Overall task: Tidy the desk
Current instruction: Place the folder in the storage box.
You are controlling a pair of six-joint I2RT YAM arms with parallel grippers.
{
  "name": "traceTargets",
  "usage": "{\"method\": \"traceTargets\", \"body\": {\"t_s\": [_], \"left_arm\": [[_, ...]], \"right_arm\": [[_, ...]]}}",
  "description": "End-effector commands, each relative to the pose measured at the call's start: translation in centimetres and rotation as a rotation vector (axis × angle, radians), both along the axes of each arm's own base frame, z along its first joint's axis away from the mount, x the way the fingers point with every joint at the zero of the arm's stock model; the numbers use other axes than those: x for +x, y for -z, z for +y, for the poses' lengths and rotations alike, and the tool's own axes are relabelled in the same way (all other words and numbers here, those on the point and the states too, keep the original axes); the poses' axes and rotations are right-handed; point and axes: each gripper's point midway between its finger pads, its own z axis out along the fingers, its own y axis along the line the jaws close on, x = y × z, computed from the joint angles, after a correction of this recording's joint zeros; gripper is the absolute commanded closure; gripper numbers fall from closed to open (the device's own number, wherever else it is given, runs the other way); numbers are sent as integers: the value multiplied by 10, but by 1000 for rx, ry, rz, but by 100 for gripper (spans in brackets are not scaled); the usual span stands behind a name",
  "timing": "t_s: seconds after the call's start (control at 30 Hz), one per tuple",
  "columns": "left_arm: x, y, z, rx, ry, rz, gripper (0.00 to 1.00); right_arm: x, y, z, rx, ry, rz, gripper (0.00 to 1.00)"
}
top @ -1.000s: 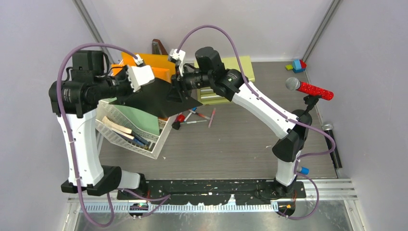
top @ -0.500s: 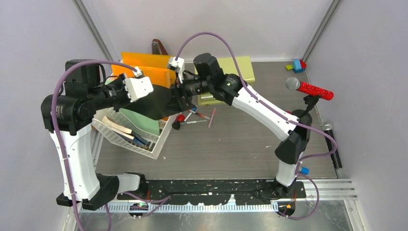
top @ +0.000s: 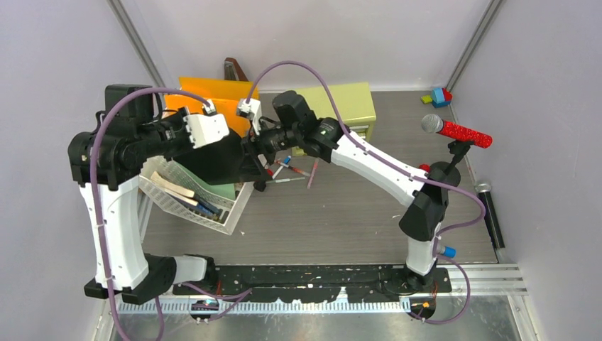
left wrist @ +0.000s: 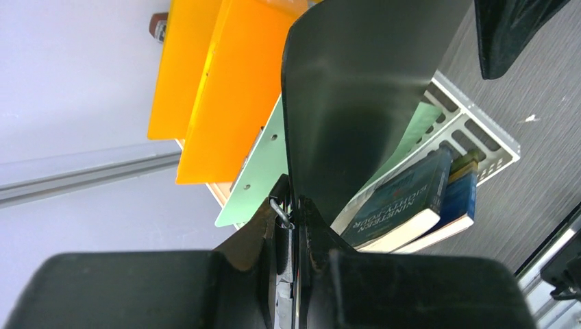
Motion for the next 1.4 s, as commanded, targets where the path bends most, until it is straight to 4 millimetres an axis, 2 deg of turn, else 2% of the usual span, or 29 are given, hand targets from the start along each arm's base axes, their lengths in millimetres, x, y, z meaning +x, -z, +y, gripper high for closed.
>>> {"method": "traceTargets", "body": {"t_s": [0.0, 0.33, 0.53, 0.87, 1.03, 1.07, 1.1, 1.2, 1.37], "left_arm": [[-13, 32, 41, 235, -72, 143, 100], [14, 30, 59, 418, -47, 131, 100], [25, 39, 67, 483, -49, 173, 100], [17, 68, 67, 522, 13, 233, 100], [13, 74, 66, 518, 25, 245, 100], [13, 75, 65, 512, 29, 243, 100], [13, 76, 63, 505, 33, 240, 100], [17, 81, 61, 494, 33, 228, 90], [30, 85, 62, 488, 2, 191, 63]], "right_arm": [[-22, 7, 13, -2, -61, 53, 28], [-23, 30, 28, -26, -73, 98, 28], [-24, 38, 35, -35, -77, 120, 28], [-24, 48, 33, -56, -73, 124, 28], [-22, 48, 17, -79, -53, 68, 28], [-21, 53, 13, -92, -44, 69, 28], [-19, 49, 8, -87, -34, 50, 28], [-14, 53, -8, -107, -3, 40, 28], [-3, 61, -34, -129, 42, 30, 28]]}}
